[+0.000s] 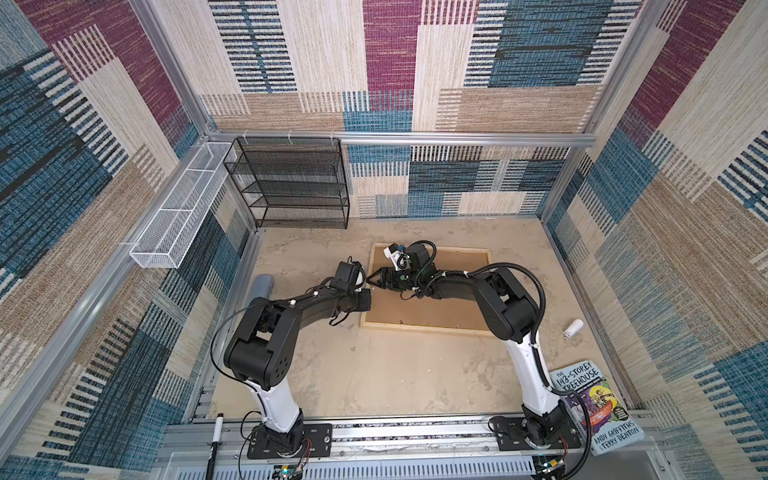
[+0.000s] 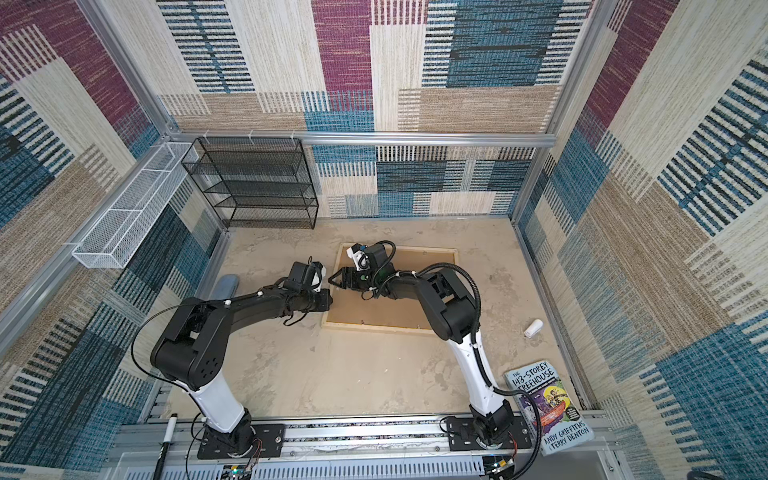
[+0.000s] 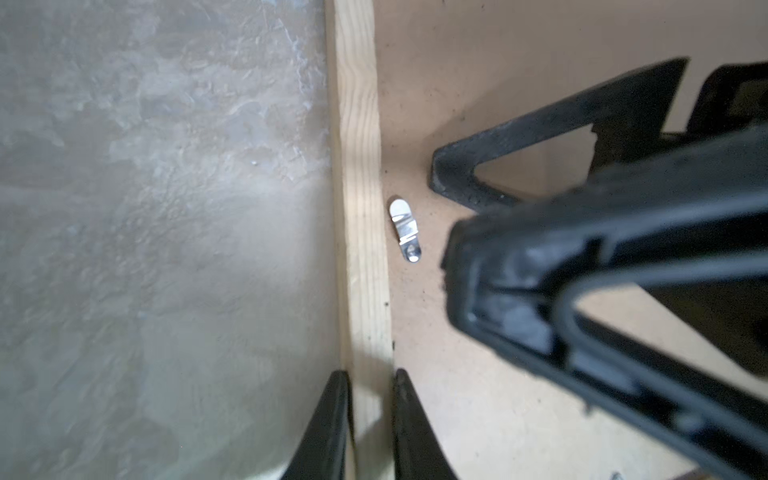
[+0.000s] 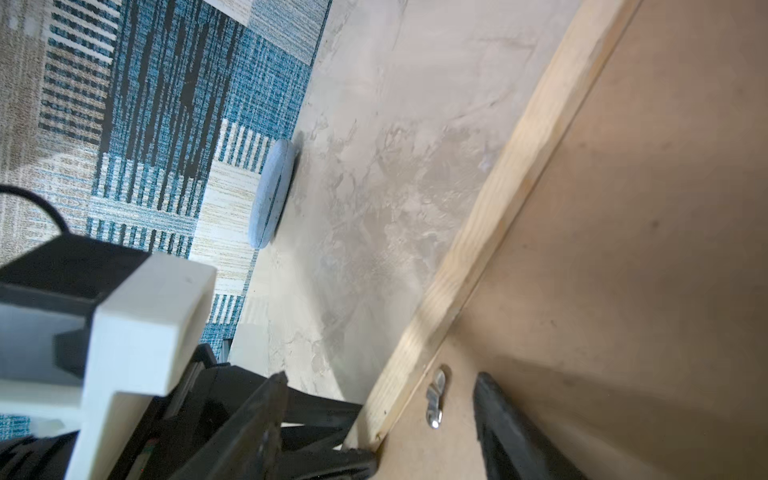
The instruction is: Put the photo into the frame
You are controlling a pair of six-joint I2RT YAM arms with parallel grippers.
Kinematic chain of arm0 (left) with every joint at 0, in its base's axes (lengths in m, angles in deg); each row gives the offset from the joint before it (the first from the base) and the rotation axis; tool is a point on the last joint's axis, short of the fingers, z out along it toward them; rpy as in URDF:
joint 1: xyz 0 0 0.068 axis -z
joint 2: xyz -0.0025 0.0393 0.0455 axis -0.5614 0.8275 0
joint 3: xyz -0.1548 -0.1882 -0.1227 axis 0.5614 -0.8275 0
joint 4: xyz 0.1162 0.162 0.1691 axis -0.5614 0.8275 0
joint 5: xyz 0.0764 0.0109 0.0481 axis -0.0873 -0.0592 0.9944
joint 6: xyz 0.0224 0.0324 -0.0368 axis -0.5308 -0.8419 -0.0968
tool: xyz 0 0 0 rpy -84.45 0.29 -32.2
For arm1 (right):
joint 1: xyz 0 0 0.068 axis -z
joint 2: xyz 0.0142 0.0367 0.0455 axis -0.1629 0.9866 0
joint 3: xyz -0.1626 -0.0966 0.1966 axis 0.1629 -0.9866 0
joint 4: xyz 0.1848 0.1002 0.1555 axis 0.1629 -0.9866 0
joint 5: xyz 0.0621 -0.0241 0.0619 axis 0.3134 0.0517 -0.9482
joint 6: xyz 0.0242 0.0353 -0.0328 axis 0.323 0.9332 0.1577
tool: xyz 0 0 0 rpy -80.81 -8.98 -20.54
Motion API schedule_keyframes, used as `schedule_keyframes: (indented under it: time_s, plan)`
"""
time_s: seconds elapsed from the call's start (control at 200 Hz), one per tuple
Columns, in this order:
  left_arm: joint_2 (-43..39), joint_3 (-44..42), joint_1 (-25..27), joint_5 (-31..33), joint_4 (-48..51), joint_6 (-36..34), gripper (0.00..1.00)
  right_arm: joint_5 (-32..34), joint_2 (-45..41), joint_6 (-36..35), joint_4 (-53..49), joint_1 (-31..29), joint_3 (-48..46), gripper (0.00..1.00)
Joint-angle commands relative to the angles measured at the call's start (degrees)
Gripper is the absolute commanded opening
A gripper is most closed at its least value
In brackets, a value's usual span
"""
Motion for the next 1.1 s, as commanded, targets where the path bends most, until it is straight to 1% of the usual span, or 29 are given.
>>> schedule_keyframes:
  time_s: [0.0,0.315,0.611,0.701,0.751,0.786,0.891,0.966,1.097]
  plan:
    - [0.48,-0.28,0.11,-1.06,5.11,-1.66,0.19,-0.42,0.55,-2.56,-7.17,-0.01,0.21,0.73]
    - [0.24,0.21,0.11,-1.15,5.66,-1.93,0.19,-6.14,5.10,-7.82,-14.26,-0.10,7.11,0.73]
    - [0.66,0.83,0.11,-1.36,5.98,-2.13,0.19,-7.99,5.98,-11.07,-18.77,-0.62,9.34,0.73]
    - [0.66,0.92,0.11,-1.32,6.09,-2.18,0.19,-5.65,5.47,-10.18,-18.03,-0.67,8.27,0.73]
    - [0.57,0.85,0.11,-1.33,6.10,-2.18,0.19,-2.72,4.73,-8.73,-16.96,-0.37,7.62,0.73]
    - [0.57,0.78,0.11,-1.33,6.16,-2.18,0.19,-0.48,3.97,-7.91,-15.91,-0.15,5.39,0.73]
    - [0.31,0.56,0.11,-1.32,6.16,-2.12,0.19,3.99,2.17,-6.42,-14.64,0.55,2.92,0.73]
    - [0.24,0.56,0.11,-1.32,6.17,-2.18,0.19,4.19,1.95,-7.20,-15.63,0.61,3.15,0.73]
    - [0.53,0.82,0.11,-1.33,6.16,-2.24,0.19,1.32,2.41,-9.95,-17.39,0.52,4.19,0.73]
